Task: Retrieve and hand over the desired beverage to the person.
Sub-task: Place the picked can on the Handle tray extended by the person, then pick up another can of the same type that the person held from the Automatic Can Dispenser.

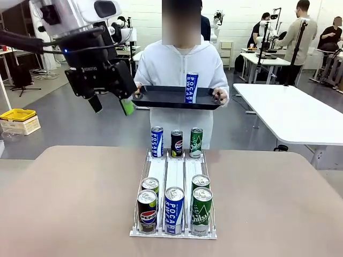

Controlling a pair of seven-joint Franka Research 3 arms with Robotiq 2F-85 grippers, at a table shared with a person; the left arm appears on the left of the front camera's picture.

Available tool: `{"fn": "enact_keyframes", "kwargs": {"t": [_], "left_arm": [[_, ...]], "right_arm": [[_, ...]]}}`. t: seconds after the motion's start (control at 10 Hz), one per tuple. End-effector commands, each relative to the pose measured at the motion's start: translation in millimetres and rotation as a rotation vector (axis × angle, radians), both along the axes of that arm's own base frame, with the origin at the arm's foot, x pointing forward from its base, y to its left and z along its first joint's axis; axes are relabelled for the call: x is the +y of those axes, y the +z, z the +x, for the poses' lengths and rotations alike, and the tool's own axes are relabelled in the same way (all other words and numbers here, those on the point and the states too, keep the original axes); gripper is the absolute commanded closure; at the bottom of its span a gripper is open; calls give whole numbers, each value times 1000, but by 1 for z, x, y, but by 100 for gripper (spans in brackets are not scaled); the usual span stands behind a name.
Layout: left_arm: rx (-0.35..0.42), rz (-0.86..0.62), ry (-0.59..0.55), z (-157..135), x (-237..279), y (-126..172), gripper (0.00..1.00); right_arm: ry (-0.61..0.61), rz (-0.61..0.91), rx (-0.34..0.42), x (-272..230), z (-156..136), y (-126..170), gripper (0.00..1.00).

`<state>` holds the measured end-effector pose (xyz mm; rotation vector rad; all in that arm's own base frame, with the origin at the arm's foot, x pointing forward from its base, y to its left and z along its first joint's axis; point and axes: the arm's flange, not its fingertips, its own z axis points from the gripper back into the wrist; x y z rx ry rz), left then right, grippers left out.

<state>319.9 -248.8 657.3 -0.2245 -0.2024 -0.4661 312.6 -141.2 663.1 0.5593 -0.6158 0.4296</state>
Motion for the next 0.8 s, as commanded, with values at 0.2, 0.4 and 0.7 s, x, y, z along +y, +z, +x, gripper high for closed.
{"fn": "enact_keyframes", "kwargs": {"t": [0.2, 0.4, 0.7], "left_arm": [[7, -5, 17, 2, -3, -1, 0], [7, -5, 17, 2, -3, -1, 0], [7, -5, 17, 2, -3, -1, 0]], "right_arm": [[10, 16, -11, 1, 2, 0, 0], [10, 16, -11, 1, 2, 0, 0], [10, 16, -11, 1, 2, 0, 0]]}}
